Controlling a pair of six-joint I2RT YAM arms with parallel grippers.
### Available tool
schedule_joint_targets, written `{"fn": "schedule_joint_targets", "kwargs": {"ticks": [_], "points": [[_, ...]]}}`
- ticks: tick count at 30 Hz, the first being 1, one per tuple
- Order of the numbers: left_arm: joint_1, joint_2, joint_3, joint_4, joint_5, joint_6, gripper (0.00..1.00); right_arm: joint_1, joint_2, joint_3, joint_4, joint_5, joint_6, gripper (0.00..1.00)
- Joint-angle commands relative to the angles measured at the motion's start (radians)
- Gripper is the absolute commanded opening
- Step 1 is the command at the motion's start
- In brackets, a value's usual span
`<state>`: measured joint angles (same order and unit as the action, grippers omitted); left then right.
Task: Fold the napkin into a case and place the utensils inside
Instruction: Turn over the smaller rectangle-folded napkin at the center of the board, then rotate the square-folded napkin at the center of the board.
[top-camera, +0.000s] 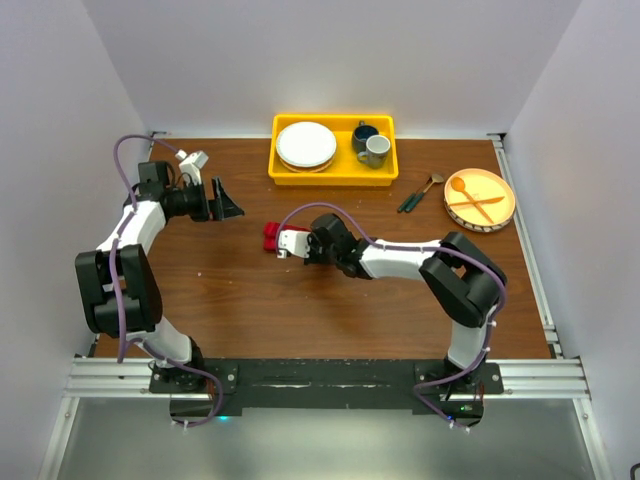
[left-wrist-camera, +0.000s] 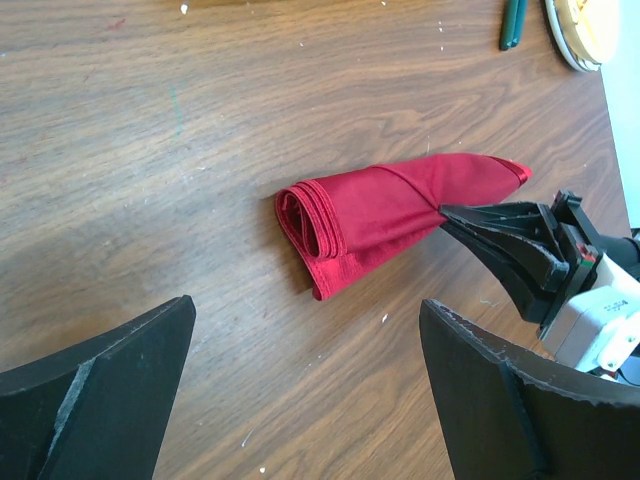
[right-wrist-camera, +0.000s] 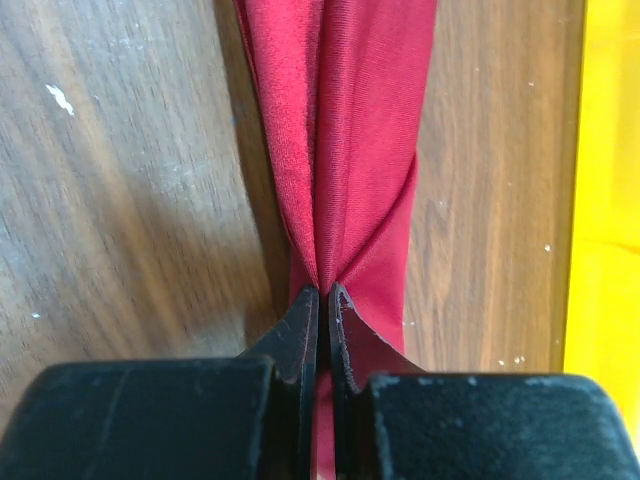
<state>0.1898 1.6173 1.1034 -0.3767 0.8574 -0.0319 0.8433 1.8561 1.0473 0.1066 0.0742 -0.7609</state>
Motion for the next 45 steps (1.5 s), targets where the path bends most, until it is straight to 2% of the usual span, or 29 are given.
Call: {"fn": "schedule_joint_targets", "kwargs": {"ticks": [1, 4, 6, 8, 12, 13, 16, 21, 23, 26, 28, 29, 31, 32, 34, 35, 40, 45], "points": [[0.010, -0.037, -0.005, 0.022, 0.003, 0.017, 1.00, 0.028, -0.067, -0.021, 0.085, 0.067, -0.020, 0.00], [0.010, -0.043, -0.016, 0.032, -0.009, 0.013, 1.00, 0.054, -0.069, -0.036, 0.067, 0.064, -0.017, 0.01], [0.010, -0.051, -0.020, 0.032, -0.023, 0.026, 1.00, 0.074, -0.075, -0.052, 0.061, 0.059, -0.017, 0.10], [0.008, -0.054, -0.019, 0.022, -0.032, 0.056, 1.00, 0.088, -0.081, -0.061, 0.041, 0.055, -0.009, 0.14], [0.010, -0.054, -0.002, -0.010, -0.058, 0.108, 1.00, 0.114, -0.100, -0.076, -0.002, 0.038, 0.000, 0.32], [0.010, -0.054, 0.001, -0.019, -0.063, 0.125, 1.00, 0.120, -0.106, -0.076, -0.027, 0.033, 0.008, 0.43], [0.008, -0.051, 0.018, -0.037, -0.084, 0.176, 1.00, 0.135, -0.150, -0.052, -0.108, -0.023, 0.056, 0.57], [-0.038, -0.060, 0.041, -0.086, -0.144, 0.297, 1.00, 0.120, -0.230, 0.109, -0.335, -0.163, 0.210, 0.61], [-0.097, -0.063, 0.042, -0.111, -0.199, 0.336, 1.00, 0.071, -0.248, 0.161, -0.422, -0.200, 0.267, 0.60], [-0.168, -0.066, 0.042, -0.100, -0.196, 0.348, 1.00, -0.030, -0.248, 0.207, -0.518, -0.289, 0.333, 0.58], [-0.181, -0.048, 0.055, -0.077, -0.190, 0.311, 0.91, -0.100, -0.218, 0.230, -0.586, -0.336, 0.357, 0.54], [-0.225, -0.025, 0.076, -0.071, -0.184, 0.293, 0.80, -0.122, -0.206, 0.249, -0.603, -0.349, 0.368, 0.53], [-0.260, 0.001, 0.104, -0.053, -0.173, 0.250, 0.67, -0.171, -0.160, 0.278, -0.651, -0.410, 0.389, 0.45], [-0.274, 0.027, 0.111, -0.051, -0.166, 0.241, 0.58, -0.180, -0.143, 0.287, -0.662, -0.422, 0.397, 0.44], [-0.312, 0.052, 0.128, -0.042, -0.161, 0.213, 0.45, -0.196, -0.089, 0.310, -0.697, -0.447, 0.399, 0.43], [-0.325, 0.071, 0.130, -0.041, -0.172, 0.204, 0.32, -0.199, -0.075, 0.315, -0.702, -0.452, 0.400, 0.44], [-0.380, 0.124, 0.130, -0.050, -0.227, 0.193, 0.22, -0.214, -0.028, 0.290, -0.723, -0.473, 0.394, 0.43], [-0.391, 0.190, 0.115, -0.094, -0.267, 0.199, 0.12, -0.214, 0.011, 0.254, -0.716, -0.501, 0.405, 0.43]]}}
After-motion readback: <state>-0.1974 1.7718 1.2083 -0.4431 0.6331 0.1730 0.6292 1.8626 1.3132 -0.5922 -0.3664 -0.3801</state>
